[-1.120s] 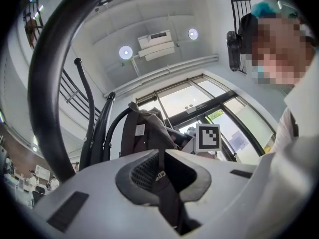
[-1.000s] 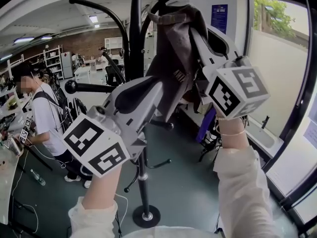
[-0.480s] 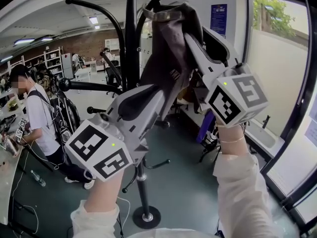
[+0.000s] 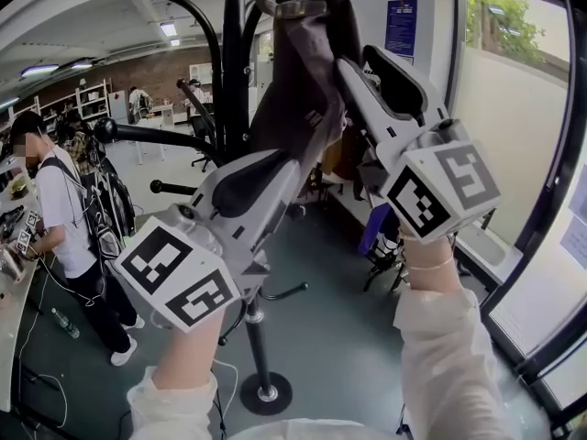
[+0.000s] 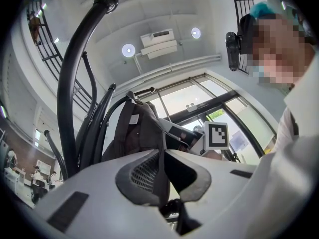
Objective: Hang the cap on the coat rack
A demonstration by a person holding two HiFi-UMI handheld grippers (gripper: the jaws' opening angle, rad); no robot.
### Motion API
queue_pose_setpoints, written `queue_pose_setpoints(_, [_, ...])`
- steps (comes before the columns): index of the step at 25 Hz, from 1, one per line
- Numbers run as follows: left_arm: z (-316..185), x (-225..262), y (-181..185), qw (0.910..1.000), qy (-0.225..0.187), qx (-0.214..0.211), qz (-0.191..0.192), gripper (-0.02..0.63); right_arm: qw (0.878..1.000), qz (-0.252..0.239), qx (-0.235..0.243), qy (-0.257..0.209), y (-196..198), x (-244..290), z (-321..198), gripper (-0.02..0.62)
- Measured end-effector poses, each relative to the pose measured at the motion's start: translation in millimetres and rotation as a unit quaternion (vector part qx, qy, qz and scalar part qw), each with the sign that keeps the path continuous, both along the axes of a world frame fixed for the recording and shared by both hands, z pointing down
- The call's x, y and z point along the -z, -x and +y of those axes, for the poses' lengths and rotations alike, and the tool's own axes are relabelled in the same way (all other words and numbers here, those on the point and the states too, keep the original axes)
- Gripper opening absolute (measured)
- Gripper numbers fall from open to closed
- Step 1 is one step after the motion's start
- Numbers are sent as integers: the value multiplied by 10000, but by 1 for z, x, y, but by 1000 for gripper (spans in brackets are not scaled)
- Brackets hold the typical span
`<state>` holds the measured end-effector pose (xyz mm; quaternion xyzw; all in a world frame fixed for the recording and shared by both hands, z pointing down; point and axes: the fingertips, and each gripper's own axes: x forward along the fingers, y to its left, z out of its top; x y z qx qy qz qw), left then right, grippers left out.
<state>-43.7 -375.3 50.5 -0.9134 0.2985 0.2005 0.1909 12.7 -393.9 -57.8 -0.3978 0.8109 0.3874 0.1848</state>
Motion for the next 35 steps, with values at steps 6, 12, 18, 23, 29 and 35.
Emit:
queue_pose_setpoints(6, [9,-7,4,10000,15,-61,76,41,10000,86,8,43,3,-15,12,121])
queue_pose_setpoints(12, [20,-10,7,9999,61,-116,70,41,9995,274,-37,154,13,-31,23,121])
queue_pose_setpoints(18, [24,-32,5,9996,228,-154,50,41,9986,403,44,353,18,-63,29,121])
queue_pose_setpoints(23, [31,-36,3,9996,241,-147,47,41,9968,615,47,508,19,-87,31,121])
queue_pose_setpoints(29, [37,-52,-3,9988,422,-245,27,41,9938,754,227,781,20,-120,33,121])
queue_pose_setpoints(35, [38,-71,-3,9973,667,-284,135,41,9914,863,380,913,18,-148,39,111])
